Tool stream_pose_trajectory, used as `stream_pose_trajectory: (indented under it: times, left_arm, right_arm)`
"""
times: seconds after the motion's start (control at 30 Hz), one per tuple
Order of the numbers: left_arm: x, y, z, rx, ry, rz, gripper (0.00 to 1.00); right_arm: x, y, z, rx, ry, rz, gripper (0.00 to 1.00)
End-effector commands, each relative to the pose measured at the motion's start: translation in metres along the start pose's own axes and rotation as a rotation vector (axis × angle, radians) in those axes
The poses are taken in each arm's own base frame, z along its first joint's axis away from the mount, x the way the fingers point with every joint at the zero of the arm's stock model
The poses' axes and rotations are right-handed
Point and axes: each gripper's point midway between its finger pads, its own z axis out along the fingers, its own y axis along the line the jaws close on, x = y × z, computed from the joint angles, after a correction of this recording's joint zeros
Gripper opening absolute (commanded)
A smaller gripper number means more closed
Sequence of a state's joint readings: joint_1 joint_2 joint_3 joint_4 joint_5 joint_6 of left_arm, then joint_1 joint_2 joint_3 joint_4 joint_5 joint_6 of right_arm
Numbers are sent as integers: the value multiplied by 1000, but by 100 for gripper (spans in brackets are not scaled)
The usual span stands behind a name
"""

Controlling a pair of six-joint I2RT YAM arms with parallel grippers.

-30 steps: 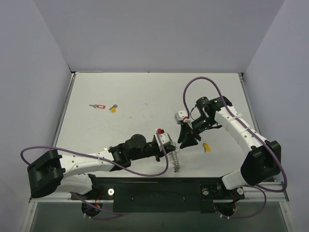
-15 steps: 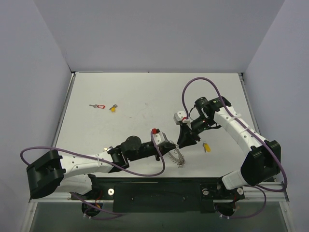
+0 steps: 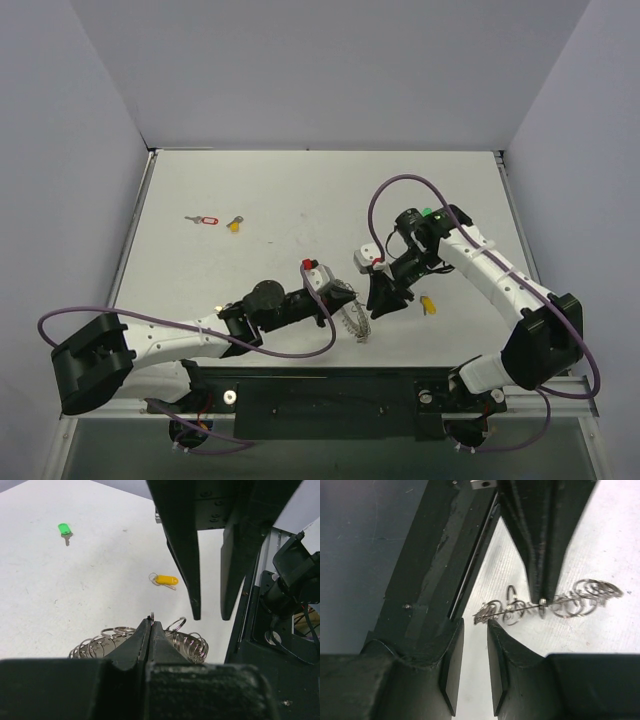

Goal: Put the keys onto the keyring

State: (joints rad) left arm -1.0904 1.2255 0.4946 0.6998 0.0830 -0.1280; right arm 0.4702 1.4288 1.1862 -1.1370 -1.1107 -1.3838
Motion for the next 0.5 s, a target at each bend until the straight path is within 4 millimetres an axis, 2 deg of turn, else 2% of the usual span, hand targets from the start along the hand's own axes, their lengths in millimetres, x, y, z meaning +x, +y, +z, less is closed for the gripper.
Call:
stream_pose_trajectory:
  times: [0.0,0.2,0.33,0.47]
  left_arm:
    - [-44,0,-3,-1,-155,-10,0]
    - [-42,-5,-7,56,-151,4,0]
    - [-41,-14,-6,112,-143,9,0]
    - [-42,-20,-3,147,-139,12,0]
  right_arm:
    - [0,22,1,-62,22,-12,22]
    - [-13,4,-21,45,-67,4,24]
    - [-17,-6,-32,88,-38,-5,25]
    - [-21,-14,-34,87,2,-16,24]
